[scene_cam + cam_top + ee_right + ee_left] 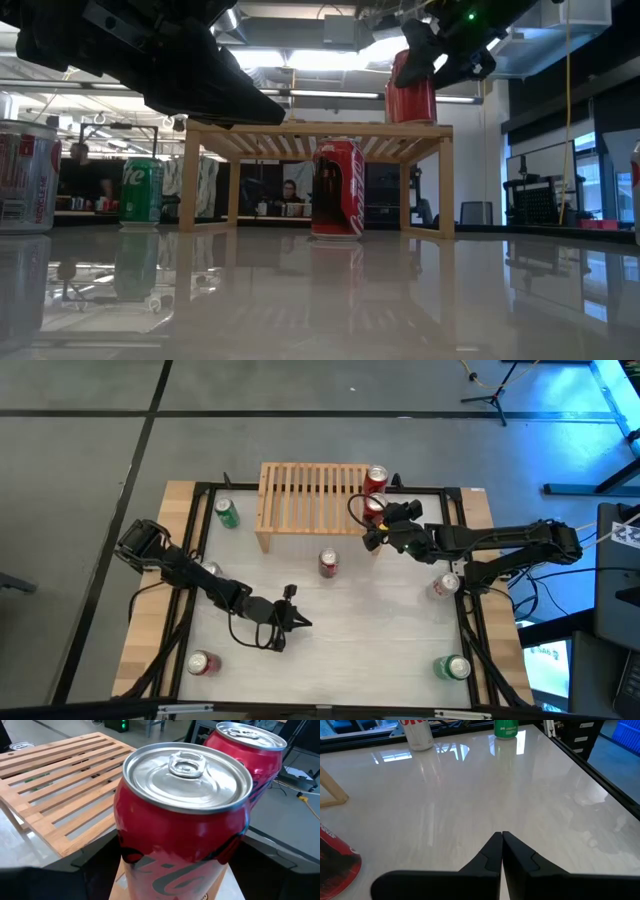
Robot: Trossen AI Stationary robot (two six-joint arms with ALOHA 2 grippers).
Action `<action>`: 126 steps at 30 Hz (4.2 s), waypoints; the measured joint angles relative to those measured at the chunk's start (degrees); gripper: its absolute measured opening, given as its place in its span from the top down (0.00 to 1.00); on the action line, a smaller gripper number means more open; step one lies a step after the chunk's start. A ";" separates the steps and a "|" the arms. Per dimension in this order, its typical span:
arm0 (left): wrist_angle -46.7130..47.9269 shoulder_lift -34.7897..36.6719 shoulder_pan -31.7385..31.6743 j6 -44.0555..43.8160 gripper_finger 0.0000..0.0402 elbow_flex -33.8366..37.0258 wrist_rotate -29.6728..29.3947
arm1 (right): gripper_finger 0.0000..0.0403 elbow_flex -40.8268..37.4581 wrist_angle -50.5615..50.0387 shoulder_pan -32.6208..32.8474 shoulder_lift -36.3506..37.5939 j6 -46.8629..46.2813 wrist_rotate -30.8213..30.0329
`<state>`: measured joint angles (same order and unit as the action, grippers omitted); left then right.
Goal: Place canned beverage on shelf
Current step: Put the red soda can on the shelf
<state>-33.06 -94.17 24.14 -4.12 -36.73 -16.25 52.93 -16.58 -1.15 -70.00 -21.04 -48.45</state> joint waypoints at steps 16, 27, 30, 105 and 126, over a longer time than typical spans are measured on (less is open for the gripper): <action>0.02 0.00 0.00 -0.22 0.99 0.01 0.00 | 0.19 0.00 -0.02 0.00 0.02 -0.11 0.00; 0.02 0.00 0.00 -0.22 0.99 0.01 0.00 | 0.19 0.00 -0.37 0.00 0.02 -0.10 -1.23; 0.02 0.00 0.00 -0.22 0.99 0.02 0.00 | 0.19 0.00 -0.16 -0.02 0.04 -0.10 -0.27; -0.44 0.00 0.00 -0.20 0.99 0.02 -0.02 | 0.05 10.29 -10.48 0.00 0.04 4.90 3.85; -0.44 0.00 0.00 -0.20 0.99 0.01 -0.02 | 0.05 11.03 -15.17 0.04 0.04 5.27 1.52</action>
<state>-33.50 -94.17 24.14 -4.32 -36.72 -16.27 63.96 -31.75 -1.10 -69.95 -15.77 -46.92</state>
